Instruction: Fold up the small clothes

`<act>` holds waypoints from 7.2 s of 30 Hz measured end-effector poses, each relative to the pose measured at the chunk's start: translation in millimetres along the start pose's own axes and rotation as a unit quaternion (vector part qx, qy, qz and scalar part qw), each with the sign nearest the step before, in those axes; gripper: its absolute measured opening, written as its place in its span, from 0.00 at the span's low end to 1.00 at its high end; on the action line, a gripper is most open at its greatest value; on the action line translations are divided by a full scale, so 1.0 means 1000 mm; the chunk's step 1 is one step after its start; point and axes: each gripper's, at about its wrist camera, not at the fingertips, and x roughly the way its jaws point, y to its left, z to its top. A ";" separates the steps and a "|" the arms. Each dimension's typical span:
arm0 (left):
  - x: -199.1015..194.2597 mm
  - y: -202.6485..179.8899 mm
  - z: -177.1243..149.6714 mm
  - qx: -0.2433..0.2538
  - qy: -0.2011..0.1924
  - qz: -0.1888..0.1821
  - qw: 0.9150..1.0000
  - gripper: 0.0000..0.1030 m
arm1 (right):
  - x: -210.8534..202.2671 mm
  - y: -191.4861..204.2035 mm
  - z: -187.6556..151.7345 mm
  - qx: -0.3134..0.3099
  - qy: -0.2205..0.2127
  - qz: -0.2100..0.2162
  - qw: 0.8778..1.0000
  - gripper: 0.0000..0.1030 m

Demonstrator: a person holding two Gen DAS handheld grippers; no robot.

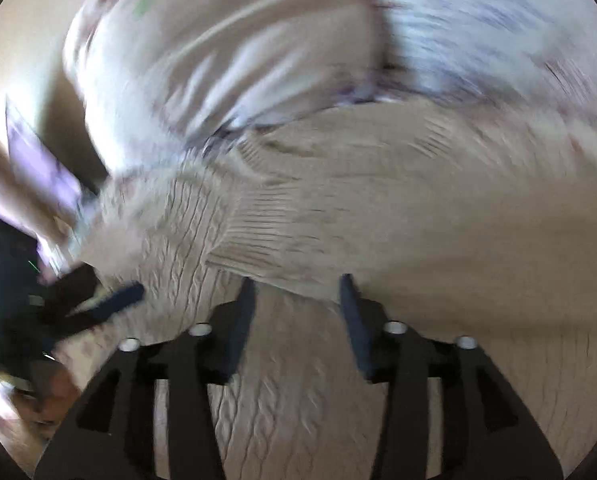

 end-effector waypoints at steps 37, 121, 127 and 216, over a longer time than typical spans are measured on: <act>0.054 0.022 0.046 0.006 -0.008 0.128 0.992 0.12 | -0.076 -0.161 -0.028 0.287 -0.190 -0.141 0.928 0.07; -0.046 0.024 0.006 0.045 -0.078 0.073 0.993 0.36 | -0.026 0.106 -0.029 -0.310 -0.108 -0.061 0.943 0.54; -0.043 0.054 0.008 0.029 -0.067 0.126 0.989 0.36 | 0.055 0.154 -0.031 -0.398 -0.054 -0.108 0.910 0.51; -0.130 0.073 -0.091 0.063 -0.013 0.063 0.996 0.61 | -0.151 -0.165 -0.136 0.123 -0.108 -0.020 0.986 0.50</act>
